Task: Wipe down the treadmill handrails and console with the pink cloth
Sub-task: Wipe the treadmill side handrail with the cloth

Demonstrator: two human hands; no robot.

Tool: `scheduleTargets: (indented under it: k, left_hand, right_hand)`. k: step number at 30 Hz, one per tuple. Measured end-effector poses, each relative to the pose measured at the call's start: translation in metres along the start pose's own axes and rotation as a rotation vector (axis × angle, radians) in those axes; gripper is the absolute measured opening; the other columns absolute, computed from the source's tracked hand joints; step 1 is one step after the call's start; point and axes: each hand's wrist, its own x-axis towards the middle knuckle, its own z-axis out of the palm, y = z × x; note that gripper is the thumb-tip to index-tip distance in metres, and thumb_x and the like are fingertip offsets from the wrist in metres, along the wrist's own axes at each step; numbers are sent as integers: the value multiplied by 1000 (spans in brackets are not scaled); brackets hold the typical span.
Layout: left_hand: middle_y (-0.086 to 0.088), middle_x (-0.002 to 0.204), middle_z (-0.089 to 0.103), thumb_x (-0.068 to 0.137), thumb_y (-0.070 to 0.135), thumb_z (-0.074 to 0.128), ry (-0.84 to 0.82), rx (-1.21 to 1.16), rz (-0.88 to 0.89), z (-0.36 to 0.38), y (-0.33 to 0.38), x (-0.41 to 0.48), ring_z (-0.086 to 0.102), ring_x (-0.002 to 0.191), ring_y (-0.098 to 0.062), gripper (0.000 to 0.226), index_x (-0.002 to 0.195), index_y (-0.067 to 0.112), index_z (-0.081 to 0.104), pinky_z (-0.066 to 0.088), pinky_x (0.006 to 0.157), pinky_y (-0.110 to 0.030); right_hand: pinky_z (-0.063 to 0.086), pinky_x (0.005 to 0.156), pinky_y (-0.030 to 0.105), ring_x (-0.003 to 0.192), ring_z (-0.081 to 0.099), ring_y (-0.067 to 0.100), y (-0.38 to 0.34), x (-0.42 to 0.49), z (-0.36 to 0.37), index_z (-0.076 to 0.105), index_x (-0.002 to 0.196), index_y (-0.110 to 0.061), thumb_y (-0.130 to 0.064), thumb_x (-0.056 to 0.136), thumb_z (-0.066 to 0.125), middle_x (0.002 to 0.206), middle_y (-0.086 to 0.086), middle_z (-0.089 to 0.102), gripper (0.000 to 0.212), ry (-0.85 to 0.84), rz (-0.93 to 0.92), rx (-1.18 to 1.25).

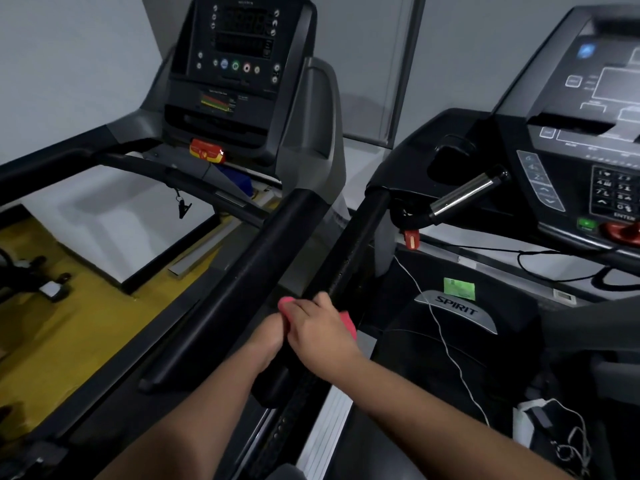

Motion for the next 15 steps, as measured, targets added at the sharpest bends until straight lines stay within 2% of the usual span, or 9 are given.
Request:
scheduleTargets:
  k: [3, 5, 7, 9, 12, 14, 15]
  left_hand:
    - [-12, 86, 67, 99, 20, 46, -8, -14, -42, -1, -1, 0, 62, 84, -22, 26, 90, 10, 68, 48, 69, -25]
    - [-12, 93, 66, 98, 16, 49, -5, 43, -26, -2, -2, 3, 60, 92, -23, 23, 94, 6, 69, 45, 78, -29]
    - [-11, 96, 66, 98, 13, 48, 5, 72, -7, -3, -2, 4, 59, 93, -22, 21, 98, 6, 68, 45, 80, -29]
    - [-10, 94, 67, 98, 15, 48, 9, 84, -13, -4, -3, 6, 61, 89, -21, 22, 92, 12, 68, 47, 78, -30]
    - [-5, 84, 67, 98, 17, 49, 27, 118, -28, -4, -1, 6, 60, 79, -18, 25, 80, 17, 66, 45, 69, -26]
    - [-8, 84, 65, 98, 16, 47, 53, 181, -12, -5, -6, 9, 60, 85, -22, 27, 80, 13, 67, 43, 71, -26]
    - [-13, 89, 66, 98, 13, 46, 65, 209, 2, -6, -8, 11, 61, 90, -26, 26, 85, 7, 67, 42, 74, -27]
  right_hand:
    - [51, 61, 32, 77, 44, 22, 7, -7, -6, 65, 115, -19, -13, 81, 38, 103, -2, 70, 44, -62, 19, 126]
    - [46, 71, 33, 82, 33, 20, 5, 5, -12, 65, 114, -17, -5, 82, 41, 102, 3, 68, 42, -87, 37, 82]
    - [38, 85, 30, 84, 30, 20, 1, 26, -19, 63, 109, -11, -3, 83, 44, 100, 8, 65, 33, -140, 32, -39]
    - [34, 92, 30, 86, 40, 24, -1, 45, -24, 56, 109, -5, -4, 84, 46, 102, 13, 62, 27, -171, 36, -140]
    - [37, 91, 34, 104, 47, 31, 1, 60, -16, 50, 114, -2, -3, 84, 50, 112, 16, 55, 30, -160, 108, -162]
    - [38, 87, 33, 96, 54, 29, -2, 53, -11, 60, 101, -3, -10, 84, 56, 101, 13, 59, 19, -193, 0, -277]
    - [39, 81, 31, 83, 58, 24, -3, 45, -10, 66, 85, -7, -16, 78, 64, 85, 9, 63, 12, -165, -73, -319]
